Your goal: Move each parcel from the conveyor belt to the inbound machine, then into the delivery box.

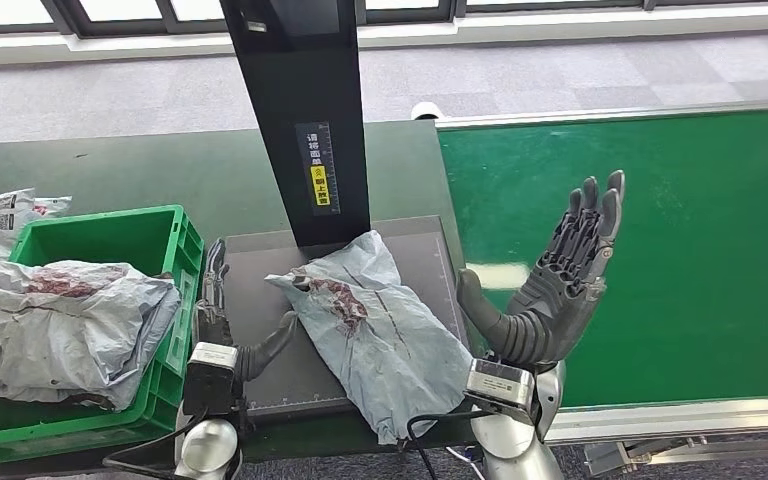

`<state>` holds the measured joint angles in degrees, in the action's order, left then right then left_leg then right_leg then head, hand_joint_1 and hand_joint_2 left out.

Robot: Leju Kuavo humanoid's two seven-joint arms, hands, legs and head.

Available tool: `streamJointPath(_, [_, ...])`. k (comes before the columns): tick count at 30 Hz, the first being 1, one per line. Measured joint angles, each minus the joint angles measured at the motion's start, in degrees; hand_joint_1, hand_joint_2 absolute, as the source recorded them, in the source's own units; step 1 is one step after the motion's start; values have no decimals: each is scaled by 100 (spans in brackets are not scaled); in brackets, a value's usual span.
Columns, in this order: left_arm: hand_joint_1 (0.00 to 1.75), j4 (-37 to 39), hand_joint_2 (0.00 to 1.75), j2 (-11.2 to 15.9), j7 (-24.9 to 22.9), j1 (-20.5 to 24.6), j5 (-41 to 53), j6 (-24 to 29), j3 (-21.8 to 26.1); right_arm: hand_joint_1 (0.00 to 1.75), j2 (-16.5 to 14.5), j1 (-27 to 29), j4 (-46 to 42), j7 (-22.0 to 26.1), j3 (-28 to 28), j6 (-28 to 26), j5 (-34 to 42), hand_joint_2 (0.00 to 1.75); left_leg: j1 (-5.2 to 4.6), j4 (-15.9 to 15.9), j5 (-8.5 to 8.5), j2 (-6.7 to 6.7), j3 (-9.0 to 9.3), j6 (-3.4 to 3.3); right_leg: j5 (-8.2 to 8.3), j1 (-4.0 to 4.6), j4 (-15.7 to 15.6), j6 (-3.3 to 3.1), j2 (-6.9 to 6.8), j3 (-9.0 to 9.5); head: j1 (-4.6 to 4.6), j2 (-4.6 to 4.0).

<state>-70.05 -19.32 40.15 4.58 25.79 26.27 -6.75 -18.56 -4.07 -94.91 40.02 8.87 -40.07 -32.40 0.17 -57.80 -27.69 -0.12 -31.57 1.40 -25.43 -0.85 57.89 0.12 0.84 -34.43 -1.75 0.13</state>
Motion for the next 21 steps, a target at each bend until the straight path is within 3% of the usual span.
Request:
streamJointPath(13, [0, 1980, 175, -84, -1, 800, -148, 151, -175, 0, 0, -25, 197, 0, 0, 1, -42, 175, 0, 0, 3, -3, -5, -4, 2, -1, 0, 1, -2, 2, -1, 0])
streamJointPath(21, [0, 2478, 175, -121, 9, 1019, -416, 133, -583, 0, 0, -49, 369, 0, 0, 1, -62, 175, 0, 0, 3, -3, -8, -4, 1, -1, 0, 1, -2, 0, -1, 0])
